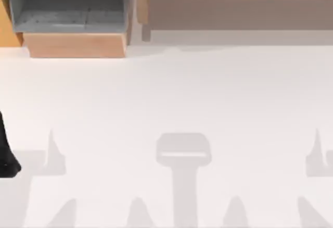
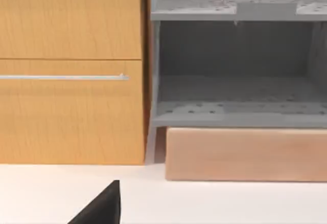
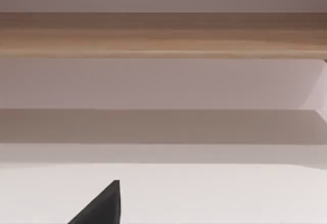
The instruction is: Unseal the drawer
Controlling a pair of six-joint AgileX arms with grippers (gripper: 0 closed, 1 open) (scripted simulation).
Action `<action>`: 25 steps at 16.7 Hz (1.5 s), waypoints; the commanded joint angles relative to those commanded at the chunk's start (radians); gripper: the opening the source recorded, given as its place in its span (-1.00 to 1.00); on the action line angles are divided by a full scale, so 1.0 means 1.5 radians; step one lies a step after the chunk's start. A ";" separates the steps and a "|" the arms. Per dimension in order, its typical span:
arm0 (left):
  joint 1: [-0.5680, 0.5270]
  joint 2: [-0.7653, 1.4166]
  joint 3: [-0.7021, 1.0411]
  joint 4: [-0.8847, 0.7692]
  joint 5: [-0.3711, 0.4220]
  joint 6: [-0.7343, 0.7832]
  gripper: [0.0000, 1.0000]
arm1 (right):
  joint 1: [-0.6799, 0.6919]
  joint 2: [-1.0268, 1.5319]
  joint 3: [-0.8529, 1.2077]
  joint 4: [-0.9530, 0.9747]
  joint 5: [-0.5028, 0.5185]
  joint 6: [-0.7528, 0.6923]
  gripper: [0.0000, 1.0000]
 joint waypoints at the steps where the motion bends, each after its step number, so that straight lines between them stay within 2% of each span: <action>1: 0.000 0.000 0.000 0.000 0.000 0.000 1.00 | 0.000 0.000 0.000 0.000 0.000 0.000 1.00; 4: -0.011 0.024 0.022 0.011 -0.011 0.001 1.00 | 0.000 0.000 0.000 0.000 0.000 0.000 1.00; 7: -0.045 0.109 0.092 0.043 -0.046 0.003 1.00 | 0.000 0.000 0.000 0.000 0.000 0.000 1.00; 18: -0.191 0.600 0.413 0.174 -0.187 0.009 1.00 | 0.000 0.000 0.000 0.000 0.000 0.000 1.00; 21: -0.217 0.662 0.464 0.196 -0.212 0.009 1.00 | 0.000 0.000 0.000 0.000 0.000 0.000 1.00; 25: -0.222 0.671 0.474 0.200 -0.217 0.010 1.00 | 0.000 0.000 0.000 0.000 0.000 0.000 1.00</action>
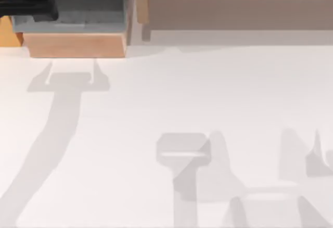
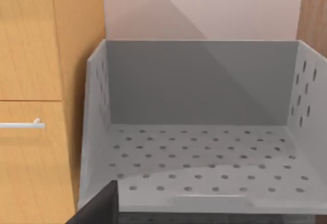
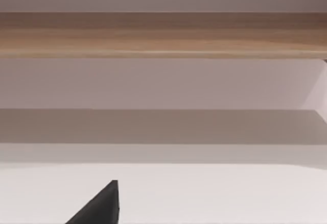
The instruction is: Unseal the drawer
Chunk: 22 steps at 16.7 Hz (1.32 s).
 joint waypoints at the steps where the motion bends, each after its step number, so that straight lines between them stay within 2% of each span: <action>1: 0.003 -0.003 -0.003 -0.001 0.001 0.000 1.00 | 0.000 0.000 0.000 0.000 0.000 0.000 1.00; 5: 0.043 0.039 0.018 0.042 0.022 0.044 1.00 | 0.000 0.000 0.000 0.000 0.000 0.000 1.00; 8: 0.121 0.133 0.055 0.135 0.068 0.149 1.00 | 0.000 0.000 0.000 0.000 0.000 0.000 1.00; 11: 0.217 0.264 0.101 0.258 0.139 0.313 1.00 | 0.000 0.000 0.000 0.000 0.000 0.000 1.00; 16: 0.367 0.514 0.178 0.444 0.292 0.639 1.00 | 0.000 0.000 0.000 0.000 0.000 0.000 1.00; 19: 0.434 0.655 0.215 0.520 0.386 0.825 1.00 | 0.000 0.000 0.000 0.000 0.000 0.000 1.00; 22: 0.476 0.769 0.243 0.569 0.465 0.962 1.00 | 0.000 0.000 0.000 0.000 0.000 0.000 1.00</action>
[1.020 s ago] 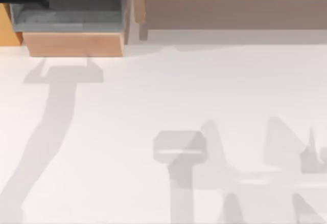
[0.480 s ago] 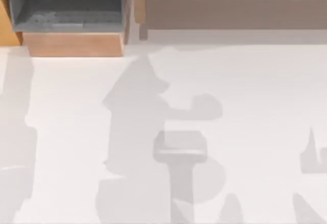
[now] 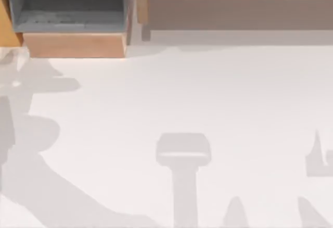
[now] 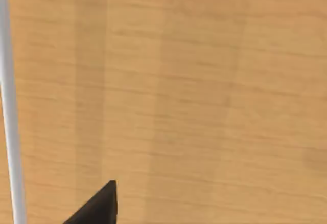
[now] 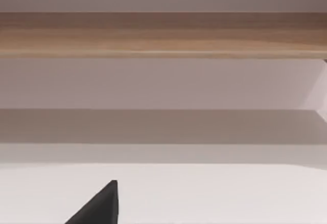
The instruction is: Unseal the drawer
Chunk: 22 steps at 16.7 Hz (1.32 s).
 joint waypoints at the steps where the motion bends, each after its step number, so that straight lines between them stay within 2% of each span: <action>1: 0.009 0.029 0.006 0.008 0.021 0.031 1.00 | 0.000 0.000 0.000 0.000 0.000 0.000 1.00; 5: 0.025 0.080 0.017 0.014 0.062 0.085 1.00 | 0.000 0.000 0.000 0.000 0.000 0.000 1.00; 10: 0.021 0.080 0.016 0.012 0.060 0.084 1.00 | 0.000 0.000 0.000 0.000 0.000 0.000 1.00; 16: 0.009 0.113 0.087 -0.023 0.047 0.085 1.00 | 0.000 0.000 0.000 0.000 0.000 0.000 1.00; 20: 0.008 0.116 0.093 -0.026 0.046 0.085 1.00 | 0.000 0.000 0.000 0.000 0.000 0.000 1.00; 22: 0.008 0.116 0.093 -0.026 0.046 0.085 0.70 | 0.000 0.000 0.000 0.000 0.000 0.000 1.00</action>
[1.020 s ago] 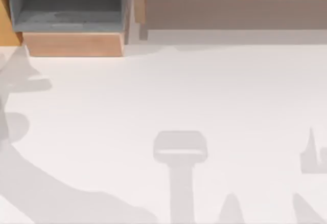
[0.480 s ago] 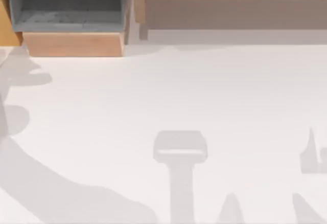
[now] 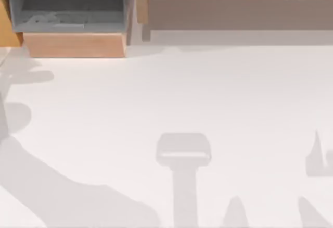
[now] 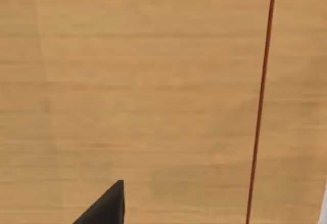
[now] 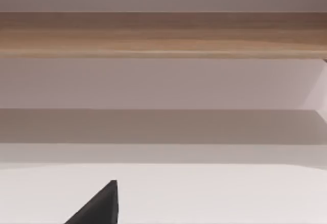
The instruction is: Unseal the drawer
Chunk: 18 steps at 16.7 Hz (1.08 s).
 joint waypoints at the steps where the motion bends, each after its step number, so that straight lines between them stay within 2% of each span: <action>1: 0.000 0.000 0.000 0.000 0.000 0.000 0.55 | 0.000 0.000 0.000 0.000 0.000 0.000 1.00; 11: 0.000 0.000 0.000 0.000 0.000 0.000 -0.96 | 0.000 0.000 0.000 0.000 0.000 0.000 1.00; 18: 0.000 0.000 0.000 0.000 0.000 0.000 -1.00 | 0.000 0.000 0.000 0.000 0.000 0.000 1.00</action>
